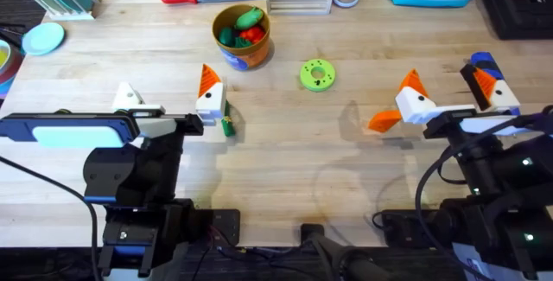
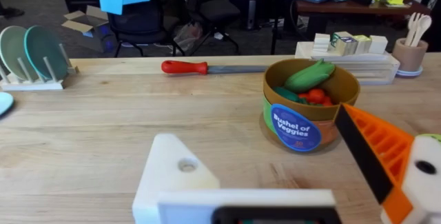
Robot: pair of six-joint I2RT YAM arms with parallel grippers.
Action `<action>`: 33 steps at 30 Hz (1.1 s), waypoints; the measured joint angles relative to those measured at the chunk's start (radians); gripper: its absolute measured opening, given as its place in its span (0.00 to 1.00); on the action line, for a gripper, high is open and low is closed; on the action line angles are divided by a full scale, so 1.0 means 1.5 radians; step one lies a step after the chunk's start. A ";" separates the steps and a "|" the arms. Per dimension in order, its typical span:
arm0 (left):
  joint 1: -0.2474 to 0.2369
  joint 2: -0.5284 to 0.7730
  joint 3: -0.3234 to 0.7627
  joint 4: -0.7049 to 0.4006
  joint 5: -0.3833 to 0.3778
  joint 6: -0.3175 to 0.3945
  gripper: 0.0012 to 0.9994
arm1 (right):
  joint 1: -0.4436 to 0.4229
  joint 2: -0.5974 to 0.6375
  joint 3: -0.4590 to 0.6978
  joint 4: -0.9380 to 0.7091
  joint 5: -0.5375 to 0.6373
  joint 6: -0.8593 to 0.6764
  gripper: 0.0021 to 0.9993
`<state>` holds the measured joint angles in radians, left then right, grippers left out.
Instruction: Pick up the gripper from the table and insert it into the empty holder that is missing its gripper. Then pick up a screw, insert it into the mounting hole, and use the screwdriver to tighten it. Finally, clean up the table by picking up the vegetable and placing it into the bucket.
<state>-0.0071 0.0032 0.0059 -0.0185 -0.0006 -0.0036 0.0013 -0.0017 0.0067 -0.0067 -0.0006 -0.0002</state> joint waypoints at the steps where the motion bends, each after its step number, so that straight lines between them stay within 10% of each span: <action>1: 0.000 0.000 0.000 0.000 0.000 0.000 1.00 | 0.000 0.000 0.000 0.000 0.000 0.000 0.99; 21: 0.000 0.001 0.016 -0.036 0.002 0.003 0.99 | 0.000 0.004 0.012 -0.029 0.001 0.065 0.99; 33: 0.000 0.208 0.384 -0.357 0.003 0.005 0.99 | 0.000 0.231 0.336 -0.303 0.000 0.107 0.99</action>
<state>-0.0071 0.3148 0.5822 -0.5535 0.0042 0.0044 0.0013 0.3446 0.5100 -0.4617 -0.0005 0.1605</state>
